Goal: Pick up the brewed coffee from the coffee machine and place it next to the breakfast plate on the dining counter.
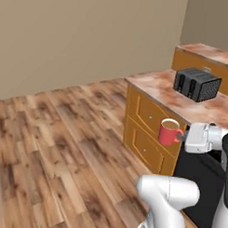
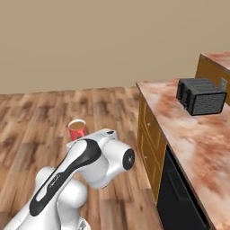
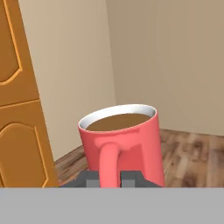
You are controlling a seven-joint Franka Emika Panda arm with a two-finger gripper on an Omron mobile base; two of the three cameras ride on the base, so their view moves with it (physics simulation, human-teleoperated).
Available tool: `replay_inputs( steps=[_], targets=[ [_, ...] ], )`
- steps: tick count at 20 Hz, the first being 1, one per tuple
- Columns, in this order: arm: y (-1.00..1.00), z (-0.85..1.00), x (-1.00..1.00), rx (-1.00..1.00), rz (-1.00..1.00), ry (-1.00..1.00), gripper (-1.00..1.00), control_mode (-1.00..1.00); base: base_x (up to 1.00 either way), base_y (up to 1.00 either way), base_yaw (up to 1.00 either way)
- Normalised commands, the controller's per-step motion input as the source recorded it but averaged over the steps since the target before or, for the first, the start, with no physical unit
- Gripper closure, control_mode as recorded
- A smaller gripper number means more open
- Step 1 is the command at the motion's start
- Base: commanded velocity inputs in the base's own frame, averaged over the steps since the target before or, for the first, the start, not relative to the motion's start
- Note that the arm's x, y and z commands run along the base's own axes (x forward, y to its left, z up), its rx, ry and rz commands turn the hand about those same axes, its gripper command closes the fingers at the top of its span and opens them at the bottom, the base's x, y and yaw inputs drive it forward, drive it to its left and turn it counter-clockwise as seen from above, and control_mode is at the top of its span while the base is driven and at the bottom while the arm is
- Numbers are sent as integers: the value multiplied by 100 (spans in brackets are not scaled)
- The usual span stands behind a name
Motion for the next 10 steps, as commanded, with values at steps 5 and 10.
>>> replay_inputs(
  steps=[5, 10],
  targets=[
    [0, 0, 0, 0, 0, 0, 100, 100, 100, 32, -11],
    [0, 0, 0, 0, 0, 0, 100, 100, 100, 41, -10]
  ],
)
